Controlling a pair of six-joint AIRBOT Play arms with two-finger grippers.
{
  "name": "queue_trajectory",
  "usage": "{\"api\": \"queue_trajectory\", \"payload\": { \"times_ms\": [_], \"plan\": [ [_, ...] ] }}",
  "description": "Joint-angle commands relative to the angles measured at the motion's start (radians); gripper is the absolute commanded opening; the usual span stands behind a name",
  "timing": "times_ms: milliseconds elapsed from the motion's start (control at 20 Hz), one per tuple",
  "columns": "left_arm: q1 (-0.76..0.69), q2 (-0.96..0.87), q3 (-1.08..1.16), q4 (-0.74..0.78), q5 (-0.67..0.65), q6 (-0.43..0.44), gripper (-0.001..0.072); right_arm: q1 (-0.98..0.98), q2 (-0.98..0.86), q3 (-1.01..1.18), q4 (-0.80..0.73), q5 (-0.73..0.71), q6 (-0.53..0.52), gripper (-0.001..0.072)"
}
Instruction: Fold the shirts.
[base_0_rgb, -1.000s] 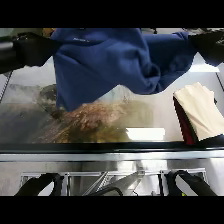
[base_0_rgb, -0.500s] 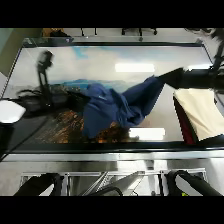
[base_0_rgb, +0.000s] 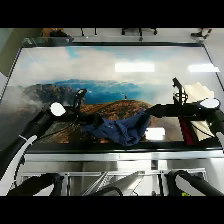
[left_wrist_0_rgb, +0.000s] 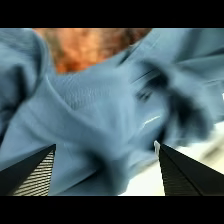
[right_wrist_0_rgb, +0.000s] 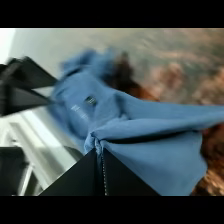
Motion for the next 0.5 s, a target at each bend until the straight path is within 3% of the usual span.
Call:
{"api": "queue_trajectory", "payload": {
  "times_ms": [0,150,200,450],
  "plan": [
    [-0.009,-0.045,0.095,-0.199,-0.078,0.025,0.07,0.0,-0.041,-0.039,-0.047,-0.048,-0.017,0.0018],
    [-0.115,-0.059,0.18,-0.174,0.025,0.021,0.0683,0.0,-0.065,-0.039,-0.047,-0.068,-0.02,0.0018],
    [-0.155,-0.081,0.203,-0.164,0.053,0.015,0.0602,0.0,-0.068,-0.039,-0.047,-0.067,-0.019,0.0018],
    [-0.281,-0.264,0.238,-0.164,0.023,0.004,0.0592,-0.001,-0.069,-0.039,-0.047,-0.067,-0.02,0.0018]
  ]
}}
